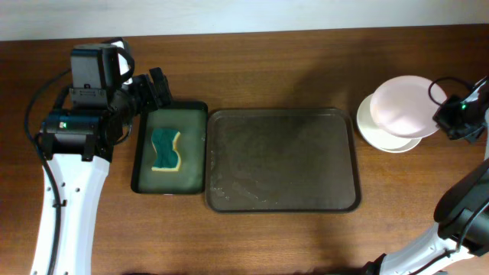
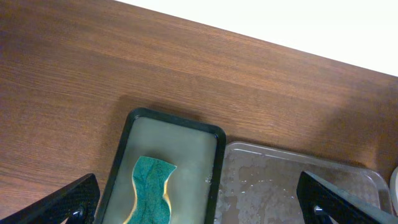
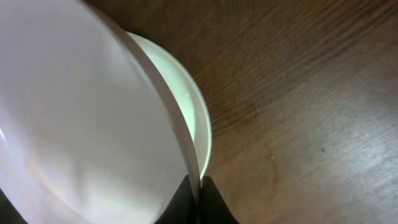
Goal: Clean dirty plates on tray and stack at the side
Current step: 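Carry the plate right and set it on the plate stack, then open the right gripper and withdraw it from the stack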
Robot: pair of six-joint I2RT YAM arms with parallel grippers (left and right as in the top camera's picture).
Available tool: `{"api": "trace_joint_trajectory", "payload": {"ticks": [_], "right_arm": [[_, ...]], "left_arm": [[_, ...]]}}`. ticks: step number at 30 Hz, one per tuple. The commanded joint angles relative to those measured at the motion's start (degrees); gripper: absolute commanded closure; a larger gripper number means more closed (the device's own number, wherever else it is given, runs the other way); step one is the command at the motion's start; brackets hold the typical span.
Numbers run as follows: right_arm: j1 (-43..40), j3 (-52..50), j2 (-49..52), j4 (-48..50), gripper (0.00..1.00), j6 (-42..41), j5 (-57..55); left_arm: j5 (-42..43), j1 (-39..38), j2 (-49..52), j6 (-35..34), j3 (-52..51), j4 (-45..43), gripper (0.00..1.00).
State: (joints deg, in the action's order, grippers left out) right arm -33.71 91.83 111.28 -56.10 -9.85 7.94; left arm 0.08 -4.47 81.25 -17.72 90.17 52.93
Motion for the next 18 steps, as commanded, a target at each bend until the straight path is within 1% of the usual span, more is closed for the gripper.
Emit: {"api": "trace_joint_trajectory", "payload": {"ticks": [1, 4, 5, 6, 7, 8, 10, 12, 15, 18], "right_arm": [[0.3, -4.1, -0.2, 3.3, 0.96, 0.4, 1.7], [0.3, -4.7, -0.2, 4.1, 0.94, 0.4, 2.0], [0.3, -4.7, -0.2, 4.1, 0.86, 0.4, 2.4], [0.3, -4.7, -0.2, 4.1, 0.73, 0.4, 3.6], [0.3, -4.7, -0.2, 4.1, 0.67, 0.7, 5.2], [0.3, -4.7, -0.2, 4.0, 0.56, 1.6, 7.4], [0.6, -4.7, -0.2, 3.1, 0.41, 4.8, 11.7], [1.7, -4.2, -0.2, 0.4, 0.34, 9.4, 15.5], [4.7, -3.6, -0.2, -3.5, 0.33, 11.8, 16.0], [10.7, -3.6, -0.2, -7.7, 0.32, 12.9, 15.8]], "left_arm": [[0.6, -0.1, 0.1, 0.9, -0.2, -0.1, 0.01], [0.6, -0.1, 0.1, 0.9, -0.2, -0.1, 0.01], [0.6, -0.1, 0.1, 0.9, -0.2, -0.1, 0.0], [0.6, -0.1, 0.1, 0.9, -0.2, -0.1, 0.0], [0.6, -0.1, 0.1, 0.9, -0.2, -0.1, 0.01], [0.6, -0.1, 0.1, 0.9, -0.2, -0.1, 0.0], [0.6, -0.1, 0.1, 0.9, -0.2, -0.1, 0.01], [0.6, -0.1, 0.1, 0.9, -0.2, -0.1, 0.01], [0.6, -0.1, 0.1, 0.9, -0.2, -0.1, 0.01], [0.6, -0.1, 0.1, 0.9, -0.2, -0.1, 0.0]]}}
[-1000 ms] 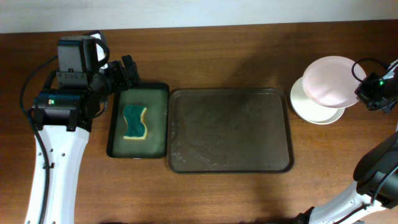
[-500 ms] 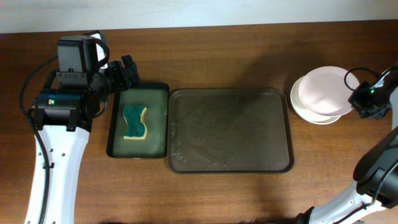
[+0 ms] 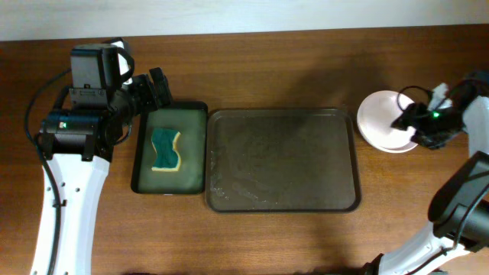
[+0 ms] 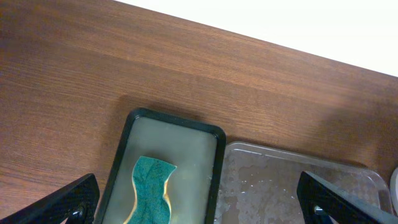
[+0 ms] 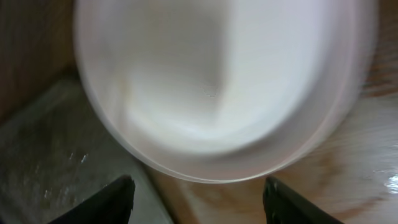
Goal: Clean dirty plates on tray and stack at the side
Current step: 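Open the right gripper and withdraw it from the stack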
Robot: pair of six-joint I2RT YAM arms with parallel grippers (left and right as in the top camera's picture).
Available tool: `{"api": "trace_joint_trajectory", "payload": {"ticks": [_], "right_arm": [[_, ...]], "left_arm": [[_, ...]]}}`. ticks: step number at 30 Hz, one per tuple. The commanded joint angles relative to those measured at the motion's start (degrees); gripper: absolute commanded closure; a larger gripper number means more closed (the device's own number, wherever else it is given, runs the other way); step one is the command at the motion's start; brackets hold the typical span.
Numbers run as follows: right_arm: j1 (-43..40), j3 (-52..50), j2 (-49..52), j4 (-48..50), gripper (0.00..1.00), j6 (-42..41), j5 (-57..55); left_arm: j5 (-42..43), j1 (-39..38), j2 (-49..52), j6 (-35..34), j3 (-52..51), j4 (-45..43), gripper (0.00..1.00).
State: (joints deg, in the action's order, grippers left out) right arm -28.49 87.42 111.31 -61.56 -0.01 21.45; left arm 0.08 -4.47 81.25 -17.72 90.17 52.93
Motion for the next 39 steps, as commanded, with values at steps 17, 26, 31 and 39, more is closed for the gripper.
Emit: {"api": "trace_joint_trajectory", "payload": {"ticks": [17, 26, 31, 39], "right_arm": [[38.5, 0.8, -0.3, -5.7, 0.02, 3.0, 2.3], [41.9, 0.7, -1.0, -2.8, 0.02, 3.0, 1.7], [46.5, 0.7, -9.8, -2.7, 0.02, 3.0, -2.0], [54.0, 0.7, -38.5, 7.1, 0.02, 5.8, -19.9]], "left_arm": [[0.6, -0.1, 0.1, 0.9, -0.2, -0.1, 0.01], [0.6, -0.1, 0.1, 0.9, -0.2, -0.1, 0.0], [0.6, -0.1, 0.1, 0.9, -0.2, -0.1, 0.01], [0.6, -0.1, 0.1, 0.9, -0.2, -0.1, 0.01]]}}
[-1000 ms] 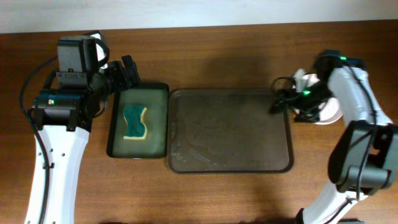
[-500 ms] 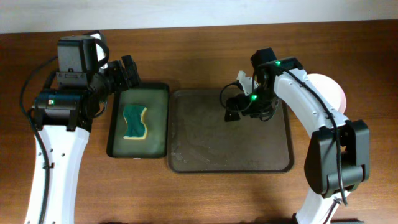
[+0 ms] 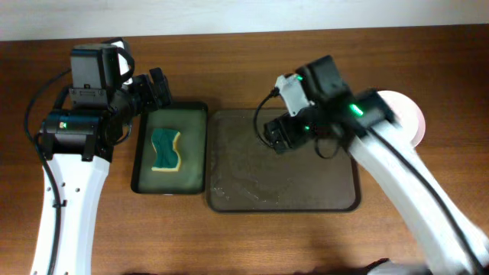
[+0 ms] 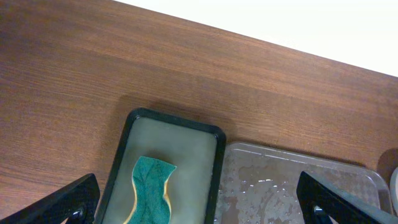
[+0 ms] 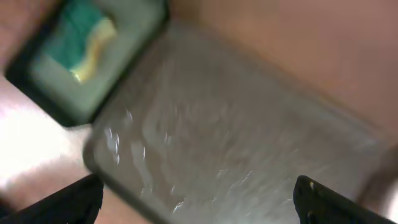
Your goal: Clean dirty plates on tray and stack at the side
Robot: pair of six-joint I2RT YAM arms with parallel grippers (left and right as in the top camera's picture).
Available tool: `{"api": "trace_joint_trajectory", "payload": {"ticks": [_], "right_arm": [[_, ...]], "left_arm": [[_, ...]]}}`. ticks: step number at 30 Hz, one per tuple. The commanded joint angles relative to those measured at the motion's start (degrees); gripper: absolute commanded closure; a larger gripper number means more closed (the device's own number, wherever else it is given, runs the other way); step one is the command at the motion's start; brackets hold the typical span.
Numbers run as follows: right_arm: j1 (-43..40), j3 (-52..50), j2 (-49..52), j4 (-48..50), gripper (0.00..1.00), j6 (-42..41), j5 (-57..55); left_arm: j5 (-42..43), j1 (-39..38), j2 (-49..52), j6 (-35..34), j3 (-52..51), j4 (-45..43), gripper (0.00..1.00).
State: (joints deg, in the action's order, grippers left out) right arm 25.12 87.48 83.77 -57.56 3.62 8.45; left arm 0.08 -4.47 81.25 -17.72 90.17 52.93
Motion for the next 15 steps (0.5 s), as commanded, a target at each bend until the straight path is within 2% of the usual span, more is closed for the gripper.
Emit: {"api": "trace_joint_trajectory", "payload": {"ticks": [1, 4, 7, 15], "right_arm": [[0.0, 0.7, -15.0, 5.4, 0.02, 2.2, -7.0], [-2.0, -0.3, -25.2, 10.9, 0.02, 2.6, -7.0], [-4.1, -7.0, -37.6, 20.1, 0.02, 2.7, -7.0], [-10.8, -41.3, -70.6, 41.3, 0.02, 3.0, -3.9]], "left_arm": [[0.6, -0.1, 0.1, 0.9, -0.2, -0.1, 0.01], [0.6, -0.1, 0.1, 0.9, -0.2, -0.1, 0.0], [0.6, -0.1, 0.1, 0.9, -0.2, -0.1, 0.01], [0.6, -0.1, 0.1, 0.9, -0.2, -0.1, 0.0]]}}
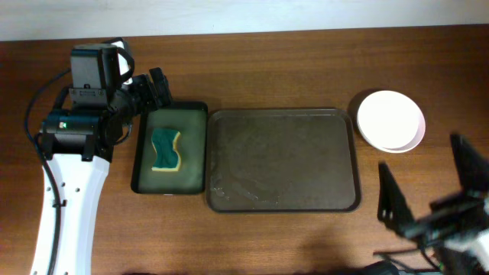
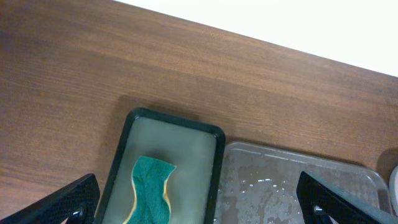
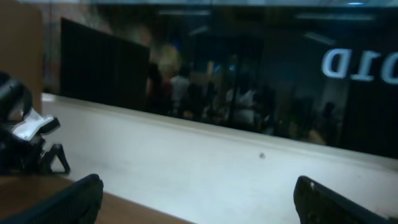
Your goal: Clean dirty plates on tray and stack at the side
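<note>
Two pale plates (image 1: 390, 120) lie stacked on the table to the right of the dark tray (image 1: 283, 159), whose wet bottom holds no plate. My right gripper (image 1: 428, 187) is open and holds nothing, lifted high over the table's front right corner. Its wrist view shows only its two fingertips (image 3: 74, 199), a white wall and a dark window. My left gripper (image 1: 153, 90) is open above the far end of the black basin (image 1: 200, 145). The green sponge (image 2: 151, 193) lies in that basin, between the left fingertips (image 2: 68, 202).
The tray's left rim (image 2: 227, 180) lies right against the basin. Bare wooden table (image 1: 267, 69) runs behind the tray and basin. The left arm's white link (image 1: 65, 206) reaches down the left side of the table.
My right gripper was open low over the left middle of the tray; now it is open and raised at the front right, its camera facing the wall. The left arm has not moved.
First my right gripper was shut on the rim of a pale plate, held tilted over the white plate at the right. Then that plate lay on the stack and the gripper was open beside it. Later it was over the tray, now at the front right.
</note>
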Robot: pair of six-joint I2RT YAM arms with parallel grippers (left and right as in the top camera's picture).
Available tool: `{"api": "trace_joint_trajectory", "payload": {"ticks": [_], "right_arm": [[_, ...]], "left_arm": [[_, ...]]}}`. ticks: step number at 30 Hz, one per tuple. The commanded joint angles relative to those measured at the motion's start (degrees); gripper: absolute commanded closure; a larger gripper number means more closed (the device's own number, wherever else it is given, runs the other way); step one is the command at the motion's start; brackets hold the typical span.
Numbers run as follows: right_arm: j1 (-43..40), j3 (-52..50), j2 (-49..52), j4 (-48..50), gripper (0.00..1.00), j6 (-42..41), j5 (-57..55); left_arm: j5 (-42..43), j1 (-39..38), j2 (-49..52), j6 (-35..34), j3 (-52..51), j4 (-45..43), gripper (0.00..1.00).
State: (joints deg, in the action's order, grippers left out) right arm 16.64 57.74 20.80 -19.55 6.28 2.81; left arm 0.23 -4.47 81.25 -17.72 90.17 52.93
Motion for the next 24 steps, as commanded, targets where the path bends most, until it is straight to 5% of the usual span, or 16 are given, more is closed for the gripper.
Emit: {"api": "trace_joint_trajectory", "payload": {"ticks": [1, 11, 24], "right_arm": [[-3.0, -16.4, -11.3, 5.7, 0.02, 0.3, 2.5], [-5.2, -47.3, -20.6, 34.1, 0.02, 0.3, 7.7], [-5.0, -57.4, -20.4, 25.7, 0.02, 0.3, 10.6]], "left_arm": [[0.4, -0.1, 0.1, 0.9, -0.2, -0.1, 0.0], [0.4, -0.1, 0.1, 0.9, -0.2, -0.1, 0.0], [0.4, -0.1, 0.1, 0.9, -0.2, -0.1, 0.0]]}}
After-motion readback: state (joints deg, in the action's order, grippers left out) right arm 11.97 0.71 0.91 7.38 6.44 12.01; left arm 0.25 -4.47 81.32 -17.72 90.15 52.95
